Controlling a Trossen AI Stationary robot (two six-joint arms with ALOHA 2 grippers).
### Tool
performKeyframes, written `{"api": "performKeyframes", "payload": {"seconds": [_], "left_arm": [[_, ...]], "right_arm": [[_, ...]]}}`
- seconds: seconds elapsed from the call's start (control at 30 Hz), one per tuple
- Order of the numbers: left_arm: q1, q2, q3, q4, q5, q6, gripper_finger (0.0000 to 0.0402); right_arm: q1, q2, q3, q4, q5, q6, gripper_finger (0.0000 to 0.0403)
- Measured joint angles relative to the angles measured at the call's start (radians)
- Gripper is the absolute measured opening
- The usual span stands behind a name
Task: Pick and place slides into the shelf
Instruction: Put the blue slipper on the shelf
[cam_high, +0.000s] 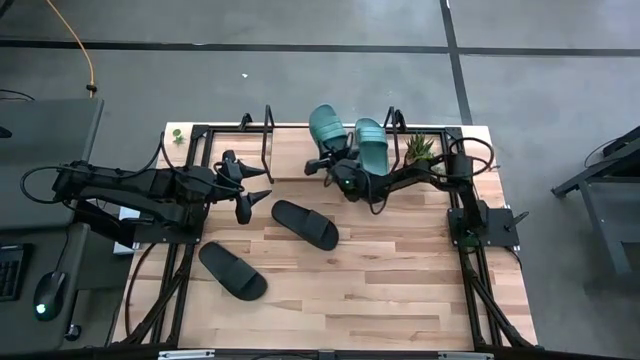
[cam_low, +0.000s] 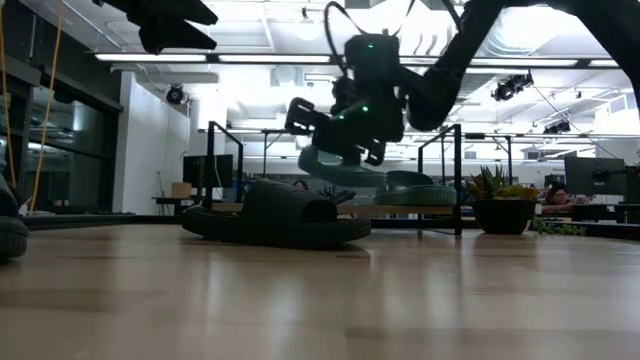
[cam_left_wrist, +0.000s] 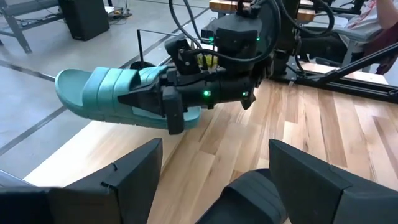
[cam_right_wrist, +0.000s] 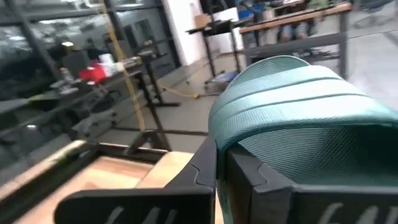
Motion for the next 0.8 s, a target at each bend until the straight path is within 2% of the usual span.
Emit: {"api": "performKeyframes", "payload": {"seconds": [0.2, 0.47, 0.8], "left_arm": [[0.000, 0.000, 0.000, -0.001, 0.000, 0.000, 0.0273], [0.000, 0.000, 0.000, 0.000, 0.000, 0.000, 0.0273], [0.000, 0.000, 0.000, 0.001, 0.000, 0.000, 0.0273]], "right_arm": [[0.019, 0.000, 0.005, -0.017, 0.118, 0.025, 0.0000], [0.022, 0.000, 0.005, -0.049, 0.089, 0.097, 0.0000], [0.022, 0.000, 0.005, -0.152, 0.120, 0.135, 0.0000]]}}
